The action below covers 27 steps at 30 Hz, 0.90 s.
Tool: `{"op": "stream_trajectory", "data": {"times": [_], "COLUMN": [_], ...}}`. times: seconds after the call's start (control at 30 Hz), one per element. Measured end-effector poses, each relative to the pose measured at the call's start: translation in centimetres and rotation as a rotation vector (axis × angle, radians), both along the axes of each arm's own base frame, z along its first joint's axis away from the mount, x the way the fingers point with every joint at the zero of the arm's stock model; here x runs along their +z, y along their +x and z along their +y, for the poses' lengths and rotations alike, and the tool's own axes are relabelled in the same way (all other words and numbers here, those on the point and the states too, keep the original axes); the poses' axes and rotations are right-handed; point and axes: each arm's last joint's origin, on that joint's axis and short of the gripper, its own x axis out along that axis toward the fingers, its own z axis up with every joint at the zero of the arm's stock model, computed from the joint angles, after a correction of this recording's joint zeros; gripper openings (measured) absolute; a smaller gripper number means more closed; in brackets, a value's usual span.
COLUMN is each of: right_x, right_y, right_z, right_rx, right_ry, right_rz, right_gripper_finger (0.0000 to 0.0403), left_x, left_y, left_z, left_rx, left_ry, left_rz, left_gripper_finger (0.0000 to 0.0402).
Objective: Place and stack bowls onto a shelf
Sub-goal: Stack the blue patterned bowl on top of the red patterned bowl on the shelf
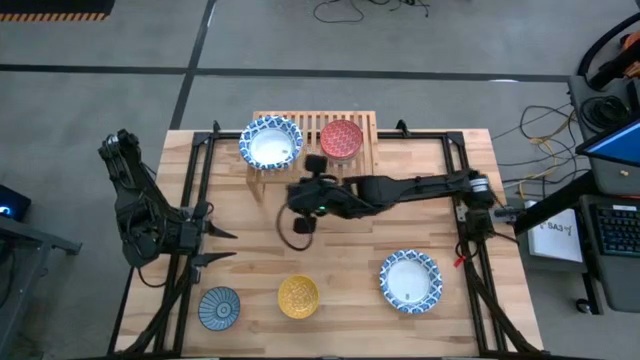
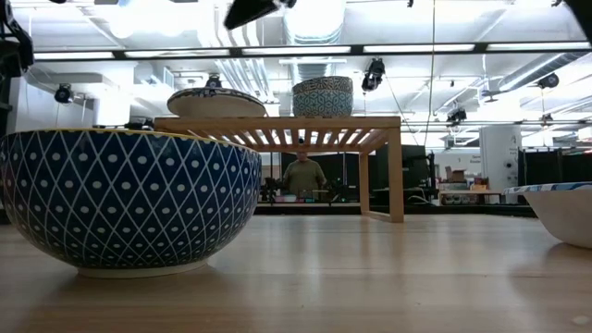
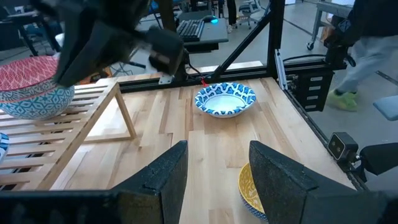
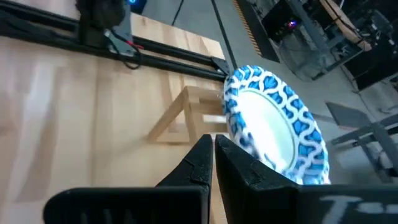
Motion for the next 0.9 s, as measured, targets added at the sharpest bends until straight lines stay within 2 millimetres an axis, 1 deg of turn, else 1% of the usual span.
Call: {"op": "stream_trajectory", "data": {"times": [0.17, 0.27, 0.43, 0.57, 0.77, 0.9], "right_x": [-1.3, -2.0, -3.7, -4.7, -6.3, -6.9], "right_y": [-3.6, -5.7, -9.0, -11.5, -15.1, -17.0], "right_z": [0.4, 0.8, 0.7, 0.6, 0.6, 0.9], "right_rx": [0.002, 0.079, 0.208, 0.260, 0.298, 0.323], "right_ry": [0.041, 0.088, 0.156, 0.171, 0.186, 0.197], "right_rz": [-0.033, -0.085, -0.179, -0.239, -0.285, -0.331], "right_gripper_finger": [0.0009, 0.0009, 0.0009, 0.0009, 0.0009, 0.0009], "left_x": [0.0, 0.0, 0.5, 0.3, -0.8, -1.3], "left_y": [0.1, 0.1, 0.2, 0.3, 1.1, 1.6], "left_z": [-0.1, -0.1, 0.2, 0.1, -1.3, -2.2], "left_rx": [0.001, 0.005, 0.154, 0.200, 0.200, 0.182], "left_ry": [0.003, -0.005, -0.024, -0.127, -0.247, -0.350], "left_rz": [0.002, -0.004, -0.076, -0.089, -0.047, 0.002], "left_gripper_finger": [0.0155, 0.0155, 0.0155, 0.0155, 0.0155, 0.0155]}}
